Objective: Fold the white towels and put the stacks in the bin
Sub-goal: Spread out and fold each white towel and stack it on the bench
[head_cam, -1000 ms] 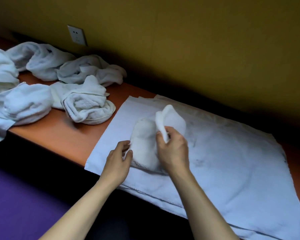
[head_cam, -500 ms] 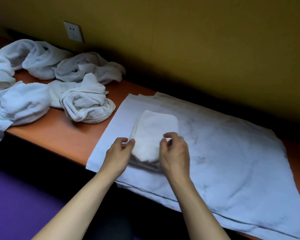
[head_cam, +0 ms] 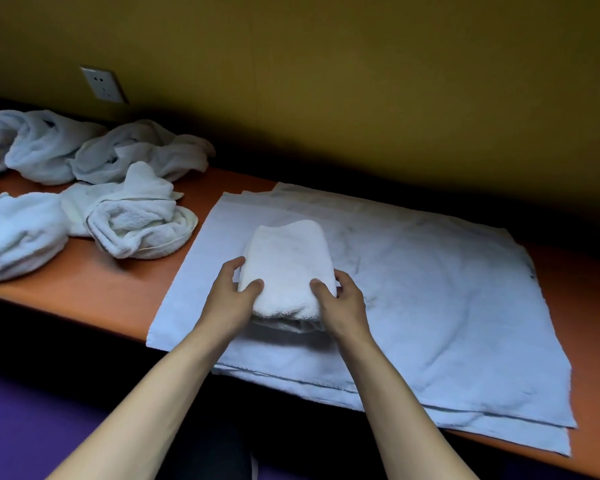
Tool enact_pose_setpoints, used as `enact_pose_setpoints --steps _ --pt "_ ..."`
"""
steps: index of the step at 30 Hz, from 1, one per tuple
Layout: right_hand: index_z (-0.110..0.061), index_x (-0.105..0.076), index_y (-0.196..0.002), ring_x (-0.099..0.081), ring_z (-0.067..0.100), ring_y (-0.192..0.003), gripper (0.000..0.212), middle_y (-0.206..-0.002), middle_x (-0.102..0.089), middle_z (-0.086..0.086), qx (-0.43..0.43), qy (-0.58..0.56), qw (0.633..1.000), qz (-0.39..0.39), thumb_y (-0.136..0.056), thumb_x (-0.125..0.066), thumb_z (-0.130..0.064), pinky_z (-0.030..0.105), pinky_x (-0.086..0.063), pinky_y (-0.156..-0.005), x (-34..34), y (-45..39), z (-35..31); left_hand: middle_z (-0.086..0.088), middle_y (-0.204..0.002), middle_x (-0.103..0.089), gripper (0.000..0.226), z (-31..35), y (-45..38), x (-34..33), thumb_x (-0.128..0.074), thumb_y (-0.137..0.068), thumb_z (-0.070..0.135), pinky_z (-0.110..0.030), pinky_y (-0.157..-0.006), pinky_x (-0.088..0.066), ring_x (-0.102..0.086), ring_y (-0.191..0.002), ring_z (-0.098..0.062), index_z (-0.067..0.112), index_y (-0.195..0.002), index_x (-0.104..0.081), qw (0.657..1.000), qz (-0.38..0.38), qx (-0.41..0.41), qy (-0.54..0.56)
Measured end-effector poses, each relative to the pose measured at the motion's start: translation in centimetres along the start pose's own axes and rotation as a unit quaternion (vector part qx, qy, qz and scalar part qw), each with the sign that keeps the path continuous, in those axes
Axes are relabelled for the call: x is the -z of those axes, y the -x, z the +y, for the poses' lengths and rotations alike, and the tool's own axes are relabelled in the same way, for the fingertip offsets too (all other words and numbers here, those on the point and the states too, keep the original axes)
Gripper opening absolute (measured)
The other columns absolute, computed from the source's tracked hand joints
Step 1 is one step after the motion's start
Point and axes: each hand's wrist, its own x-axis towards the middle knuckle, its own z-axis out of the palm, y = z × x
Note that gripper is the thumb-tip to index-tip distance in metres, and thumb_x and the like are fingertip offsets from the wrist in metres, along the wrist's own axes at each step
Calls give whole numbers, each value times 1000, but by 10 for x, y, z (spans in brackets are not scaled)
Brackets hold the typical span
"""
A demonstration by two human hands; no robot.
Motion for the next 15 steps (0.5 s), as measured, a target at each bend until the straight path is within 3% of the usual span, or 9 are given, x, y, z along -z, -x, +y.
enact_pose_setpoints --steps 4,12,15 --pt "-27 -62 -117 -67 8 -88 25 -99 -69 -7 16 -16 999 28 -93 -64 -25 30 -56 -80 41 3 4 -2 -119 -68 43 7 25 -36 -60 -94 29 -42 -90 -56 -68 -102 -21 45 -130 -44 997 -14 -62 -38" --pt "-23 -65 -117 -69 13 -93 25 -102 -72 -4 35 -59 993 91 -93 -63 -20 33 -57 -83 162 4 23 4 -103 -70 43 32 67 -145 -58 -98 30 -42 -85 -55 -68 -92 -20 54 -128 -40 984 -74 -143 -73" --pt "-23 -66 -115 -68 5 -86 23 -99 -73 -5 50 -71 988 127 -93 -64 -17 21 -53 -73 211 4 34 7 -104 -69 44 39 79 -192 -58 -98 29 -39 -82 -54 -67 -93 -17 51 -132 -40 978 -99 -165 -81"
